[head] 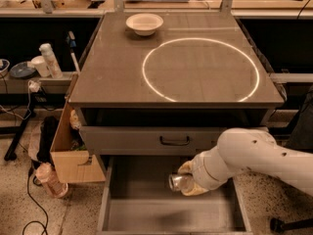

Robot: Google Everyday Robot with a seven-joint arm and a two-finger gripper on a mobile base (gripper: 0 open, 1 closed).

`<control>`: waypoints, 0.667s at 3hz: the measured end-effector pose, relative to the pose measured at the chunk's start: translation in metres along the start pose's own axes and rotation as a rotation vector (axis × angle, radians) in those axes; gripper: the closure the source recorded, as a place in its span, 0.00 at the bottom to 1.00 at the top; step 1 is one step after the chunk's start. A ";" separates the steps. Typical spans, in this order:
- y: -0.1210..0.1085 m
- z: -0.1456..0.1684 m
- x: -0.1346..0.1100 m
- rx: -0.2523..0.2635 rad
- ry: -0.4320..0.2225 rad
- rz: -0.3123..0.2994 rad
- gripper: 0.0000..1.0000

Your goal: Place redbull can into middle drawer

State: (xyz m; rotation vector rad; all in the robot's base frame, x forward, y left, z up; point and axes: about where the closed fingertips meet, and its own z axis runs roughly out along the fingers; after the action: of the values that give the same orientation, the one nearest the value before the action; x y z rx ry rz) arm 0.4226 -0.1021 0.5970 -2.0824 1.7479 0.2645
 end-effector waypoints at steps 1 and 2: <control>0.012 0.022 0.003 -0.013 0.013 0.015 1.00; 0.024 0.051 0.010 -0.032 0.049 0.042 1.00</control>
Offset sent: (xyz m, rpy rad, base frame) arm -0.0207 0.0109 -0.0759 -0.0712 0.0587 -0.0570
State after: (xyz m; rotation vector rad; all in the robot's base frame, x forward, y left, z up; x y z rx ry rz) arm 0.4071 -0.0932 0.5428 -2.0933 1.8287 0.2580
